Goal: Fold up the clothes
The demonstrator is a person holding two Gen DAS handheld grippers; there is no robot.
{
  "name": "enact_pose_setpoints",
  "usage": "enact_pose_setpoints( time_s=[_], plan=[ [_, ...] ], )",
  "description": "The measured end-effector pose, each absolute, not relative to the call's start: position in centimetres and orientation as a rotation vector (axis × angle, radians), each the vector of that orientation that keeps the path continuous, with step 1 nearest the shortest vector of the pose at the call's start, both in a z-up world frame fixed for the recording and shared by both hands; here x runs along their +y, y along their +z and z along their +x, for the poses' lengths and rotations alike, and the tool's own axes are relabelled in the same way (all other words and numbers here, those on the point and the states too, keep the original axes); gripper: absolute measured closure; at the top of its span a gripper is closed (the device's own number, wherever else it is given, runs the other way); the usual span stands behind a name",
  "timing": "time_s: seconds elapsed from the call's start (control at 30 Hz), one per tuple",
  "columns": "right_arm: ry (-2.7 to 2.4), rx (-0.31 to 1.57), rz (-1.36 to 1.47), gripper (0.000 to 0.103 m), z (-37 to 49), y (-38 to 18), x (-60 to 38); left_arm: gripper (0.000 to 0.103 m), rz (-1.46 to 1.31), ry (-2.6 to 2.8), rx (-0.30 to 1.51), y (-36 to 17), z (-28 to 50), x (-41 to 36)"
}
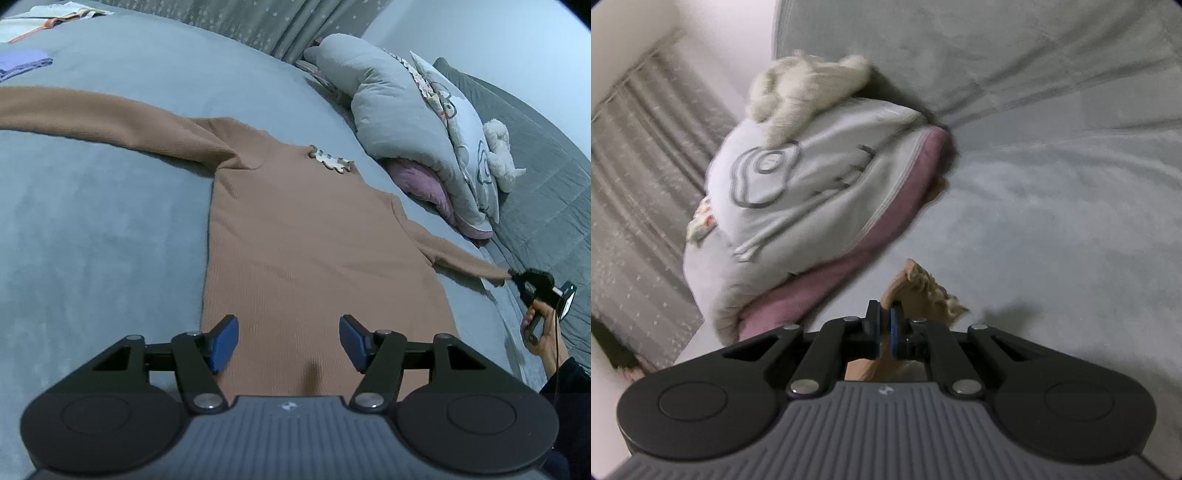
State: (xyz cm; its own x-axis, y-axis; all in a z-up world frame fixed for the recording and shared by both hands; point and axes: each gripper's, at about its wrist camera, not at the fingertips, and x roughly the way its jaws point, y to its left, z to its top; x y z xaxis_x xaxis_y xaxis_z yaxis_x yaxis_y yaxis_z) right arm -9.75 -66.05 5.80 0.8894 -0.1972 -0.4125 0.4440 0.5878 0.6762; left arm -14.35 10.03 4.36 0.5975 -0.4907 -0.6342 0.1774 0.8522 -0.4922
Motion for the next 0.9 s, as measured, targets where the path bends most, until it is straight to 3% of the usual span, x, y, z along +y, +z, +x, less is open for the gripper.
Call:
enact_pose_setpoints(
  time_s=[0.2, 0.27, 0.47, 0.6, 0.83, 0.9],
  plan=[
    [-0.497, 0.439, 0.854, 0.095, -9.5, 2.6, -66.8, 0.036, -0.520, -0.364, 0.867, 4.1, -13.9, 12.0],
    [-0.520, 0.431, 0.917, 0.090, -9.9, 2.1, -67.3, 0.035, -0.538, -0.346, 0.870, 4.0, -13.7, 12.6],
    [-0.643, 0.388, 0.882, 0.085, -11.7, 4.3, -66.7, 0.034, -0.561, -0.318, 0.873, 4.0, -13.3, 13.4],
    [-0.465, 0.381, 1.007, 0.077, -11.7, 6.1, -64.1, 0.033, -0.584, -0.296, 0.856, 4.3, -12.7, 13.9],
    [-0.075, 0.542, 0.866, 0.044, -8.3, 11.0, -51.5, 0.025, -0.756, -0.124, 0.773, 4.1, -8.9, 19.7],
    [0.067, 0.574, 0.851, 0.043, -8.2, 11.4, -46.6, 0.024, -0.815, -0.059, 0.754, 3.7, -7.3, 22.1]
  ],
)
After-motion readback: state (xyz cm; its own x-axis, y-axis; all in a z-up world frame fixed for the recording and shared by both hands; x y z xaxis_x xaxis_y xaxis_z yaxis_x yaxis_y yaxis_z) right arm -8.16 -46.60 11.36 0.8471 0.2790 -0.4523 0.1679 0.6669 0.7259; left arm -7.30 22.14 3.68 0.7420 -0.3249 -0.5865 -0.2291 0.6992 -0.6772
